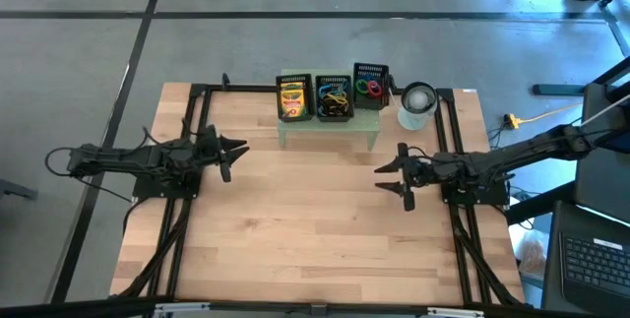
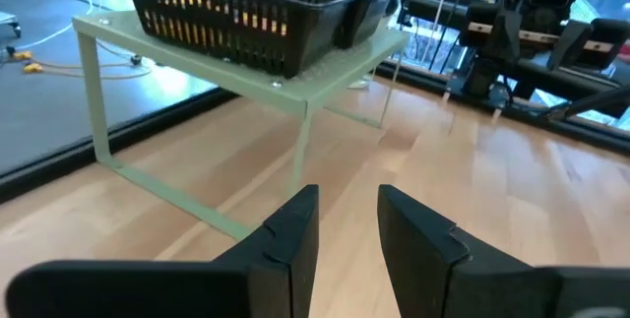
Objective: Pick & Place Office Desk Supplies
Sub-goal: Return to Home Position
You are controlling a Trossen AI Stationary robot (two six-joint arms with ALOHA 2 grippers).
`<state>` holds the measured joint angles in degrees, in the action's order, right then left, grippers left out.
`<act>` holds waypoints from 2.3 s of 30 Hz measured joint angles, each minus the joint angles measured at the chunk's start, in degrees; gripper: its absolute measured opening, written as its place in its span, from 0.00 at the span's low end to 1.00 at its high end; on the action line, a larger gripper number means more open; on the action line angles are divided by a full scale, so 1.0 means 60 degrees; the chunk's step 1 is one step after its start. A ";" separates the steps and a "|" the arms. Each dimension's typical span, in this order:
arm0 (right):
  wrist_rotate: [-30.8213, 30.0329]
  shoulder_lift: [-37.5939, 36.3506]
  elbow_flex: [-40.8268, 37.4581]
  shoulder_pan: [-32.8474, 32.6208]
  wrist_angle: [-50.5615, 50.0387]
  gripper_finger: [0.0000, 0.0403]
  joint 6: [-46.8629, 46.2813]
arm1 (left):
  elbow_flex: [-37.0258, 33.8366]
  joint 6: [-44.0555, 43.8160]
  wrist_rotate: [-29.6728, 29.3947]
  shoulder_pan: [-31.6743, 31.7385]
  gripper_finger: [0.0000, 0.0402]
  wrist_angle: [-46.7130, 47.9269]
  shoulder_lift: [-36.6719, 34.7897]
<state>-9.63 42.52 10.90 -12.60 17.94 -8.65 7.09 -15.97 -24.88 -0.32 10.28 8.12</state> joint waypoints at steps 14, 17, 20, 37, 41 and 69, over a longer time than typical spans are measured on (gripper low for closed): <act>-0.0980 0.0000 -0.1701 0.0000 0.1603 0.48 -0.0770 | -0.0451 0.0059 -0.0165 0.0004 0.25 -0.0257 -0.0008; -0.0756 0.0011 -0.1681 0.0000 0.1577 0.48 -0.0864 | -0.0451 0.0255 -0.0107 0.0004 0.25 -0.0243 -0.0004; -0.0873 0.0011 -0.1677 0.0000 0.1366 0.48 -0.0930 | -0.0451 -0.0120 -0.0103 0.0004 0.25 -0.0325 -0.0004; -0.1972 0.0015 -0.1673 0.0004 -0.0522 0.48 -0.3460 | -0.0451 -0.0146 -0.0100 0.0004 0.25 -0.0275 -0.0004; -0.1973 0.0015 -0.1673 0.0004 -0.0522 0.48 -0.3460 | -0.0451 -0.0133 -0.0099 0.0004 0.25 -0.0250 -0.0004; -0.1985 -0.2938 -0.1662 0.0004 -0.1075 0.48 -0.3482 | -0.0534 -0.0138 -0.0175 0.0153 0.25 -0.0563 -0.1349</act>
<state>-21.54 24.89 0.93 -12.58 11.49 -29.54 3.88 -16.80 -25.92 0.60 6.90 0.03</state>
